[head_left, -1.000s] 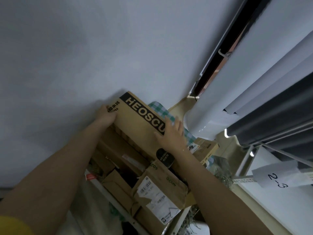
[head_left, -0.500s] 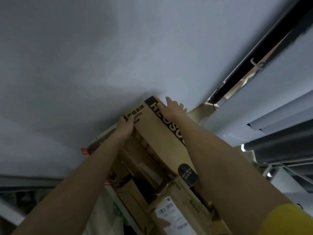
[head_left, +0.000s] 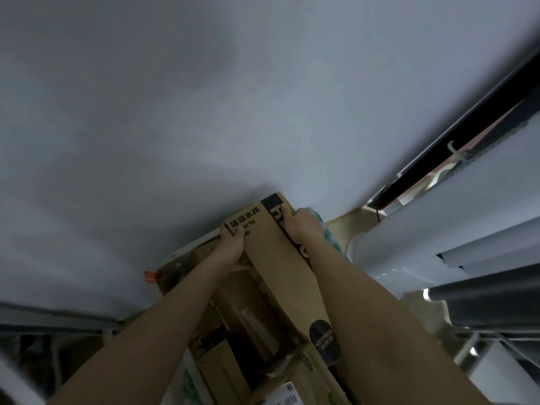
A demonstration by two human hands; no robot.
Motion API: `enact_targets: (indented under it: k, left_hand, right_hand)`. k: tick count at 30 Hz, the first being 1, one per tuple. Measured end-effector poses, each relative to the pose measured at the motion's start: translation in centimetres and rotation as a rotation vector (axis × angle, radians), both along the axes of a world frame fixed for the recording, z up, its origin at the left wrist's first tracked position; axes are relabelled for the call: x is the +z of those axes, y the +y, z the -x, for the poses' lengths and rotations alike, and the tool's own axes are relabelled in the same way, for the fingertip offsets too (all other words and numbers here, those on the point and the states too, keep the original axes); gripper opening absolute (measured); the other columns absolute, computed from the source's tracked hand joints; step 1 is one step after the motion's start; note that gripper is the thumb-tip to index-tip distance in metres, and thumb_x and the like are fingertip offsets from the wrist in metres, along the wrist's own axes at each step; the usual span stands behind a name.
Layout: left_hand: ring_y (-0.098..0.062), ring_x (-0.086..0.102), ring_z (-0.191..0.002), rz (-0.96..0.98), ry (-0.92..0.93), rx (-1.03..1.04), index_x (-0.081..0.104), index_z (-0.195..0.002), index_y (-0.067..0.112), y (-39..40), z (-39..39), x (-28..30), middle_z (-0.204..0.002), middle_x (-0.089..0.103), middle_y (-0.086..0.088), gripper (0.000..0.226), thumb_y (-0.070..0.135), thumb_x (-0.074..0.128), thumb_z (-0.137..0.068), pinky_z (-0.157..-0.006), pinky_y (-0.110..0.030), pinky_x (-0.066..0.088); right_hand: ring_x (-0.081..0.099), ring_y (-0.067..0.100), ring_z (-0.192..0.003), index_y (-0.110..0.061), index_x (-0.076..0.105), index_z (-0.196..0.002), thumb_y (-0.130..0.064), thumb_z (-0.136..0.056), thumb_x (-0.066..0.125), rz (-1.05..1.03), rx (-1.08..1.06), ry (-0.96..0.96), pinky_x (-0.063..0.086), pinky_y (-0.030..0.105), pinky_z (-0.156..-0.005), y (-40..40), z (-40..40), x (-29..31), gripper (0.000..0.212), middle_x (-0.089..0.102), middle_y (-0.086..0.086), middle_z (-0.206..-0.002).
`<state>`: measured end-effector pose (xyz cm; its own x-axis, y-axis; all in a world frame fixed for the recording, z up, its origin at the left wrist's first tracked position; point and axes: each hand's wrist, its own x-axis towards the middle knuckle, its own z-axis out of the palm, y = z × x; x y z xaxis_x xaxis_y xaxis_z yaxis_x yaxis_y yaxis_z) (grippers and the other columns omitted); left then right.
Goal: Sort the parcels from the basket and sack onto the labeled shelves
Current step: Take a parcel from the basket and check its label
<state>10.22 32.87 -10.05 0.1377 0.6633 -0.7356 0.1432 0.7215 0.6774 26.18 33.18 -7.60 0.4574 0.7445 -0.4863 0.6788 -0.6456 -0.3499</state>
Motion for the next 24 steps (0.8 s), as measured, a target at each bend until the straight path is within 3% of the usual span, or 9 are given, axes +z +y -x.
enact_targets:
  k: [3, 10, 13, 17, 20, 24]
  left_hand:
    - [-0.033, 0.047, -0.126, -0.032, -0.007, 0.001, 0.006, -0.151, 0.034, -0.4, -0.1, 0.6, -0.147, 0.037, -0.005, 0.055, 0.037, 0.032, -0.104, -0.082, -0.047, 0.053]
    - [-0.031, 0.046, -0.127, -0.076, -0.033, -0.016, 0.004, -0.152, 0.033, -1.2, 0.0, 1.9, -0.146, 0.039, -0.004, 0.056, 0.037, 0.032, -0.104, -0.089, -0.047, 0.05]
    - [-0.03, 0.046, -0.127, -0.124, -0.047, -0.023, 0.009, -0.151, 0.033, -1.6, -0.2, 2.7, -0.138, 0.043, 0.001, 0.054, 0.036, 0.033, -0.104, -0.091, -0.045, 0.049]
    - [-0.033, 0.047, -0.128, -0.261, -0.006, -0.079, 0.014, -0.146, 0.043, -1.6, -0.3, 3.4, -0.145, 0.044, -0.005, 0.048, 0.042, 0.033, -0.102, -0.105, -0.053, 0.041]
    - [-0.034, 0.042, -0.133, -0.305, 0.002, -0.122, 0.008, -0.145, 0.049, -1.6, -0.2, 3.8, -0.153, 0.034, -0.002, 0.054, 0.05, 0.033, -0.098, -0.108, -0.055, 0.037]
    - [-0.033, 0.04, -0.135, -0.379, -0.027, -0.159, 0.003, -0.144, 0.053, -2.4, -0.3, 5.1, -0.157, 0.027, 0.003, 0.061, 0.057, 0.036, -0.093, -0.107, -0.057, 0.037]
  right_hand:
    - [0.053, 0.031, -0.117, 0.001, 0.044, -0.137, -0.054, -0.103, 0.02, -0.036, 0.018, 0.025, 0.04, 0.033, -0.09, -0.5, -0.4, 0.5, 0.069, 0.054, 0.02, -0.133]
    - [0.055, 0.027, -0.103, -0.002, 0.053, -0.126, -0.055, -0.102, 0.027, -0.174, -0.022, 0.053, 0.034, 0.029, -0.075, -2.2, -1.0, 1.3, 0.064, 0.06, 0.015, -0.121]
    - [0.051, 0.022, -0.091, -0.002, 0.055, -0.12, -0.054, -0.102, 0.029, -0.234, -0.045, 0.074, 0.034, 0.03, -0.073, -2.7, -1.3, 2.0, 0.061, 0.059, 0.012, -0.108]
    - [0.048, 0.019, -0.082, -0.009, 0.049, -0.098, -0.052, -0.102, 0.031, -0.315, -0.066, 0.1, 0.032, 0.028, -0.059, -3.3, -1.5, 3.2, 0.047, 0.052, 0.002, -0.089]
    - [0.046, 0.015, -0.075, -0.009, 0.048, -0.093, -0.051, -0.102, 0.032, -0.375, -0.086, 0.125, 0.031, 0.025, -0.056, -3.8, -1.5, 4.3, 0.046, 0.049, -0.002, -0.08]
    - [0.05, 0.017, -0.077, -0.008, 0.053, -0.094, -0.052, -0.101, 0.034, -0.449, -0.132, 0.188, 0.036, 0.027, -0.059, -4.9, -1.9, 5.2, 0.049, 0.054, 0.0, -0.083]
